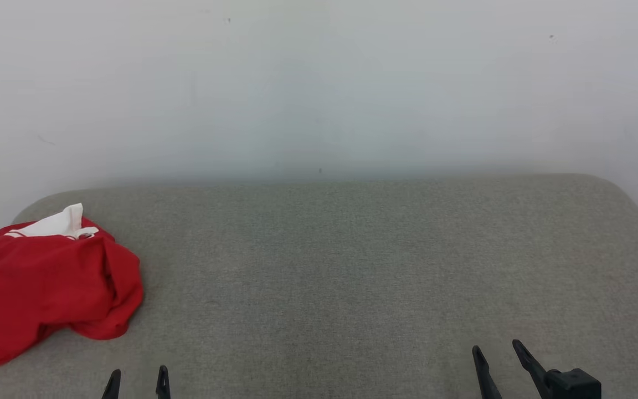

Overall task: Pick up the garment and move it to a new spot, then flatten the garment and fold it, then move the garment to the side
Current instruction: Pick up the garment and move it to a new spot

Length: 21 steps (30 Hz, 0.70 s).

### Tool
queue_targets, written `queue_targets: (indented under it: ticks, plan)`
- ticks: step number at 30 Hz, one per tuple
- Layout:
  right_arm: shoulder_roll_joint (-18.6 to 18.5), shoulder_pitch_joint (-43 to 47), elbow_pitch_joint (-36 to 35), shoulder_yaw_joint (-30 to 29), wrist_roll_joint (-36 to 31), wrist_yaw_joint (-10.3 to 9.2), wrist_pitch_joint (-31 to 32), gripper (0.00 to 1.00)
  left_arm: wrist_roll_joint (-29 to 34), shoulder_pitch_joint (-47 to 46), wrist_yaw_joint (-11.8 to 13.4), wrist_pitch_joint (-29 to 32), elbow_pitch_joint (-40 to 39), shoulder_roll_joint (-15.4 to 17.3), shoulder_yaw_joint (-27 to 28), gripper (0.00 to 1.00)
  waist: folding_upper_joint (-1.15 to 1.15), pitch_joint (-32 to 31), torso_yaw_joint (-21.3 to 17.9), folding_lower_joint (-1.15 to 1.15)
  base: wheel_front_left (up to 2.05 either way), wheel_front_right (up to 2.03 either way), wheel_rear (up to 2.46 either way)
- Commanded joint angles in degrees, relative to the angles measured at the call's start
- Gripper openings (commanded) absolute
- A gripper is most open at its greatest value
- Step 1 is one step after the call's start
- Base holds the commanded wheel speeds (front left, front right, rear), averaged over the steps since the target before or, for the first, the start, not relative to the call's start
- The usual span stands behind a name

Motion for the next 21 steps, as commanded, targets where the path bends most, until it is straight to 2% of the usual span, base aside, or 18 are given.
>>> queue_targets:
  ticks: [1, 18, 21]
  plan:
    - [-0.3, 0.4, 0.0, 0.1, 0.2, 0.16, -0.2, 1.0, -0.4, 0.4, 0.2, -0.1, 0.0, 0.3, 0.1, 1.0, 0.0, -0.1, 1.6, 0.0, 0.0, 0.0, 0.0]
    - [1.0, 0.0, 2.1, 1.4, 0.9, 0.16, -2.4, 1.0, -0.6, 3.6, 1.7, 1.8, -2.6, 2.8, 1.4, 1.0, 0.0, -1.1, 20.2, 0.0, 0.0, 0.0, 0.0]
    - [1.2, -0.4, 2.4, 1.7, 1.1, 0.16, -2.8, 1.0, -0.8, 3.9, 1.8, 2.1, -2.9, 3.2, 1.7, 1.0, 0.0, -1.1, 22.1, 0.0, 0.0, 0.0, 0.0]
